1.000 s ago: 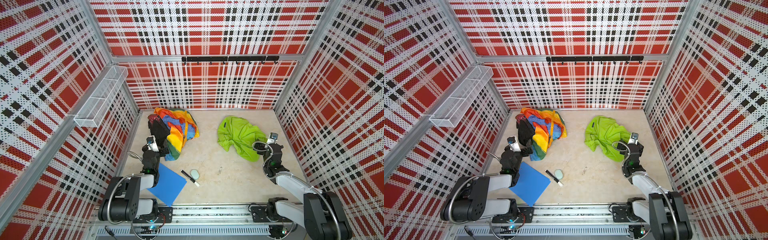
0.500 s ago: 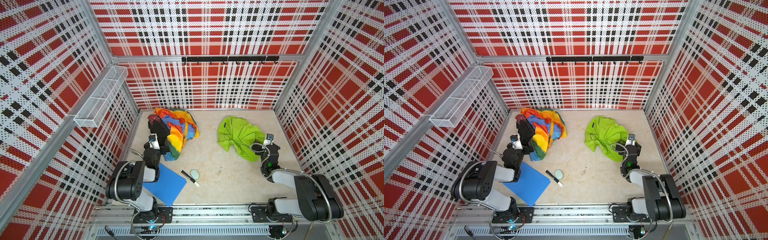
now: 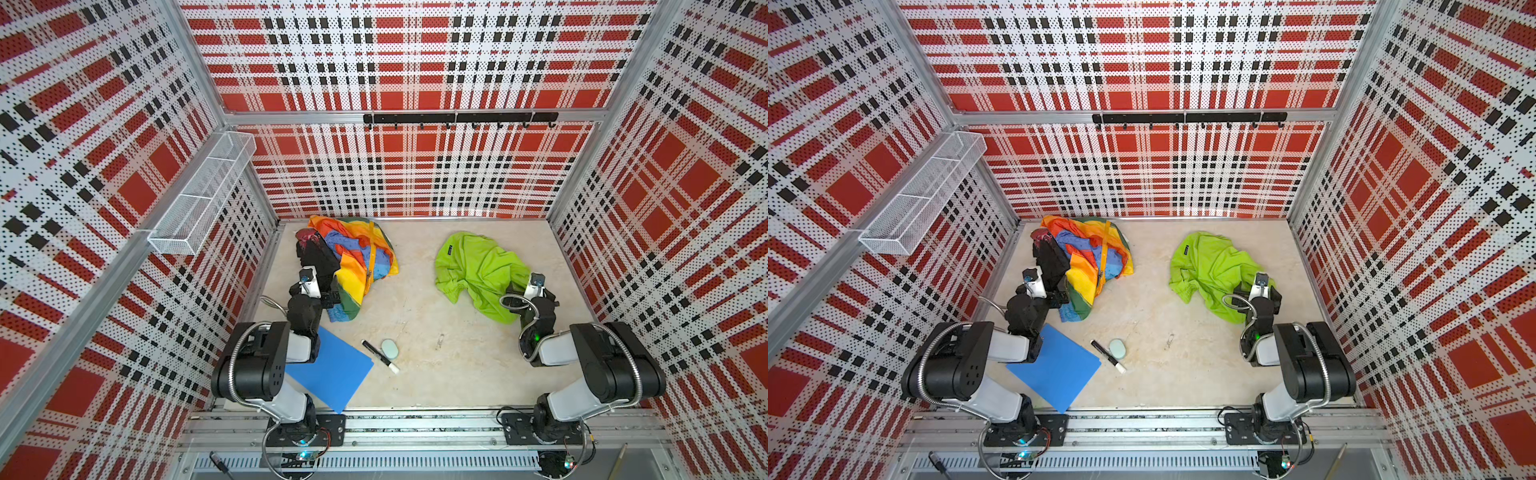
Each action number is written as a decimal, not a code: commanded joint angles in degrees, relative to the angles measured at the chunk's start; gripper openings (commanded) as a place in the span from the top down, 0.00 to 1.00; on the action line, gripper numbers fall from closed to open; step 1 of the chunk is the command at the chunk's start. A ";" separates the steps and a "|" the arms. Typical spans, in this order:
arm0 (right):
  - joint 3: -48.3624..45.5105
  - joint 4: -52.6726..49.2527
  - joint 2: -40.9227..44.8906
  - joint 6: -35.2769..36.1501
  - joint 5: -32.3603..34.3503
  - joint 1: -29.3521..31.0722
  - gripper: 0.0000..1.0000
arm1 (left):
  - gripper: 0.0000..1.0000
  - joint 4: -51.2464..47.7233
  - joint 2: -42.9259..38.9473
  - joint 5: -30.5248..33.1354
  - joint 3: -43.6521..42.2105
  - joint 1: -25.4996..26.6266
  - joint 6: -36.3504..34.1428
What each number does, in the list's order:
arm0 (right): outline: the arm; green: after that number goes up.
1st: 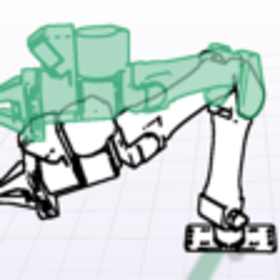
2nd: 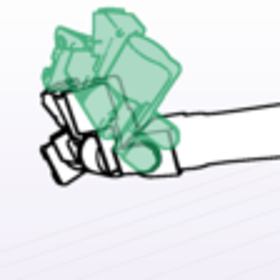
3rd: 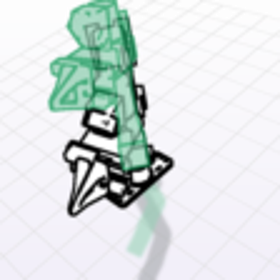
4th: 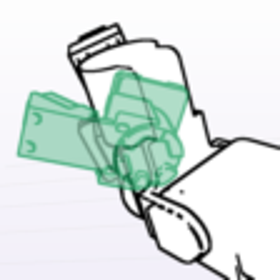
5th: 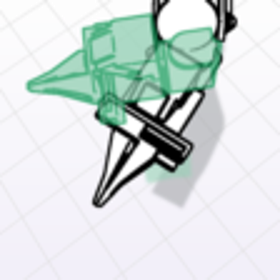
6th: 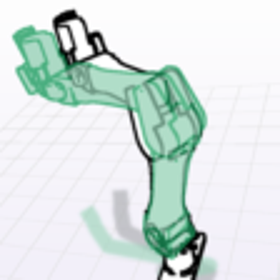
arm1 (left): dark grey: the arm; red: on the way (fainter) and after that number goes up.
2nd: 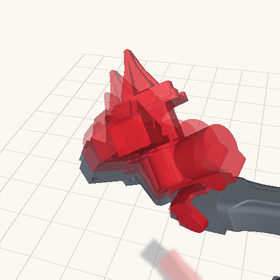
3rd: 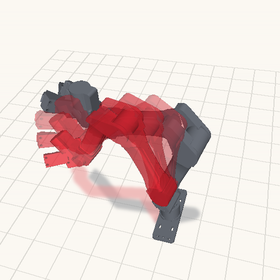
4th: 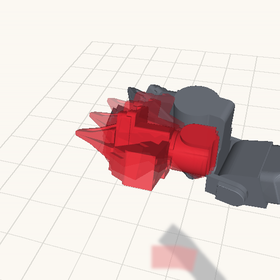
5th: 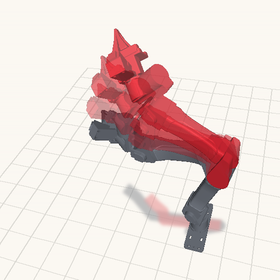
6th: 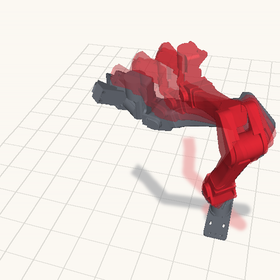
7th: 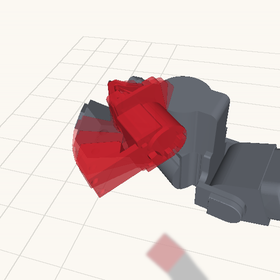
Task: Pick out a specific cloth from the pile
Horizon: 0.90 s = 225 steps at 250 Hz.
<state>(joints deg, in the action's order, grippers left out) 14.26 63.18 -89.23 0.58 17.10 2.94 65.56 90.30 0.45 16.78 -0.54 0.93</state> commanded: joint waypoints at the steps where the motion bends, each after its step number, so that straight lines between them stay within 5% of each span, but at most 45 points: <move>1: 1.11 5.03 0.54 -0.05 -2.53 -0.92 0.00 | 0.01 0.18 -0.21 0.56 0.71 0.21 -0.64; 89: 0.52 7.27 0.02 0.06 -1.94 -0.92 0.00 | 0.01 0.27 -0.21 0.68 0.70 0.28 -0.59; 117: -0.68 9.68 0.07 4.91 -15.03 -1.08 0.00 | 0.01 0.25 -0.19 0.67 0.72 0.31 -0.66; 151: 1.11 5.59 0.24 2.10 -10.06 -1.57 0.00 | 0.01 0.24 -0.19 0.69 0.72 0.30 -0.71; 225: 1.20 5.69 0.11 1.88 -10.33 -1.89 0.00 | 0.01 -0.36 -0.12 0.18 1.07 0.01 -0.57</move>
<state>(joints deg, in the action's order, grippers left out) 14.46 66.48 -89.23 2.37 7.46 1.26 64.79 90.30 0.47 16.80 -0.51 0.80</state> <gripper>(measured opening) 0.998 0.992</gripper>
